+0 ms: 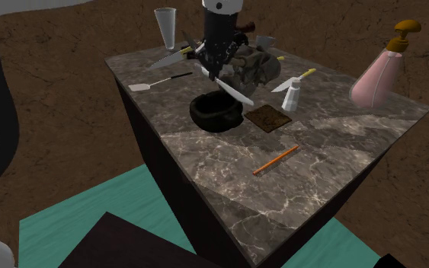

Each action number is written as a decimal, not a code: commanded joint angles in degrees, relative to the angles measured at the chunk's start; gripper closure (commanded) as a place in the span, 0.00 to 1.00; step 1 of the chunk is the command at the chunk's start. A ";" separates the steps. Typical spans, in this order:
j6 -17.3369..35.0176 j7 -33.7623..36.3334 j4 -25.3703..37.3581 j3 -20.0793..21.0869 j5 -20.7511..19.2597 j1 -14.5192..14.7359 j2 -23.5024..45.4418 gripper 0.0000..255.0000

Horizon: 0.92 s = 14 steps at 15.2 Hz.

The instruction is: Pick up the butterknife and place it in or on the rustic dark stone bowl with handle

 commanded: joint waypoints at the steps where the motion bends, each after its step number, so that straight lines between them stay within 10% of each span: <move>1: 1.75 0.06 -1.97 0.15 -0.15 0.15 -0.31 1.00; 14: 6.93 -0.26 -7.79 0.31 -0.48 0.30 -1.08 1.00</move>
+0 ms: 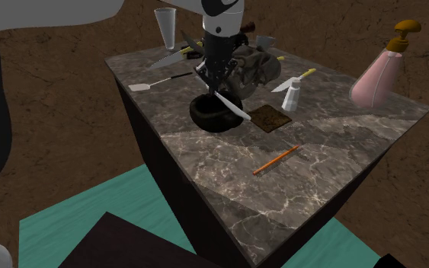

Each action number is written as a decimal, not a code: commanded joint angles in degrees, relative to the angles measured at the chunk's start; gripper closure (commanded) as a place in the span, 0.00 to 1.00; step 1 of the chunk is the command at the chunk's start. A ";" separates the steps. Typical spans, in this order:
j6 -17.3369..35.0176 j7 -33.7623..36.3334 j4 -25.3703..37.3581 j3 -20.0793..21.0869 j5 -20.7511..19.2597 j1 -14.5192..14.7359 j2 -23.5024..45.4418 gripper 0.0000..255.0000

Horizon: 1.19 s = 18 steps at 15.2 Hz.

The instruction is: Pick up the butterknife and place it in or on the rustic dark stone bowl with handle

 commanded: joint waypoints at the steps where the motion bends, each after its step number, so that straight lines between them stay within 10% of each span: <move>1: -0.01 -0.01 -0.04 0.02 0.01 0.02 0.09 1.00; 2: -0.02 -0.01 -0.05 0.02 0.00 0.02 0.07 0.00; 18: -7.59 -0.27 8.36 -0.62 0.52 -0.55 1.19 0.00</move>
